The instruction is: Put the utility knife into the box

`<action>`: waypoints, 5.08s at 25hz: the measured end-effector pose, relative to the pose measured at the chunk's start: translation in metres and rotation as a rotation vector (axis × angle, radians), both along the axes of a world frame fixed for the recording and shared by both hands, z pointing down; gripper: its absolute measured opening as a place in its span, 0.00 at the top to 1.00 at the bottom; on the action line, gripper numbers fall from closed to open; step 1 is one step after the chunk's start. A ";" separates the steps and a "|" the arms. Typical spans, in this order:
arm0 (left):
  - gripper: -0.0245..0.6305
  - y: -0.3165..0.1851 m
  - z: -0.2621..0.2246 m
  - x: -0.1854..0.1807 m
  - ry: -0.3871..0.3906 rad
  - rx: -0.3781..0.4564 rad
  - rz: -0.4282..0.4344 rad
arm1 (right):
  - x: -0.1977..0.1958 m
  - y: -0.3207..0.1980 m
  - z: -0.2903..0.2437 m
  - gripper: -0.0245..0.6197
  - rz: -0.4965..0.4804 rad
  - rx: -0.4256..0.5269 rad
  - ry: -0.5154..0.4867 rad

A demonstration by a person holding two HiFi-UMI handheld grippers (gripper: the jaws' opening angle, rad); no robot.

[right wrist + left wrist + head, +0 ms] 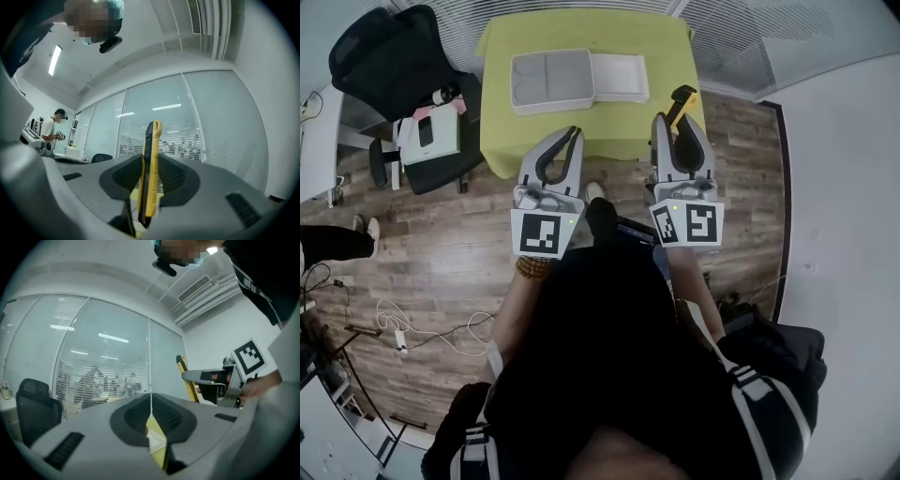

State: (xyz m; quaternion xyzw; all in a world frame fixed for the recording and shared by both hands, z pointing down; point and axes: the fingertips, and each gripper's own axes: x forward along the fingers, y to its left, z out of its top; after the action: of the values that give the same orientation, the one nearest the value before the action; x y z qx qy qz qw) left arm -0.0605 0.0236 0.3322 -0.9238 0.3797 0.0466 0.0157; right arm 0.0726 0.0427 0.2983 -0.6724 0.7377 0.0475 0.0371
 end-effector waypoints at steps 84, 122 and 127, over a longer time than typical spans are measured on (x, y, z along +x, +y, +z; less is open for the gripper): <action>0.93 -0.182 0.015 0.067 -0.011 -0.031 -0.246 | 0.110 -0.229 0.084 0.80 -0.290 -0.188 0.077; 0.93 -0.183 0.019 0.060 -0.020 -0.048 -0.253 | 0.082 -0.260 0.200 0.80 -0.430 -0.479 0.256; 0.93 -0.184 0.020 0.059 -0.020 -0.045 -0.255 | 0.077 -0.265 0.220 0.80 -0.454 -0.525 0.277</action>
State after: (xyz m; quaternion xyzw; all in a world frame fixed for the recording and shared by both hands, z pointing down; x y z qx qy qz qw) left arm -0.0014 -0.1606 0.3521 -0.8686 0.4947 0.0265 0.0044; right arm 0.1496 -0.2226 0.5185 -0.4657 0.8531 -0.0622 -0.2270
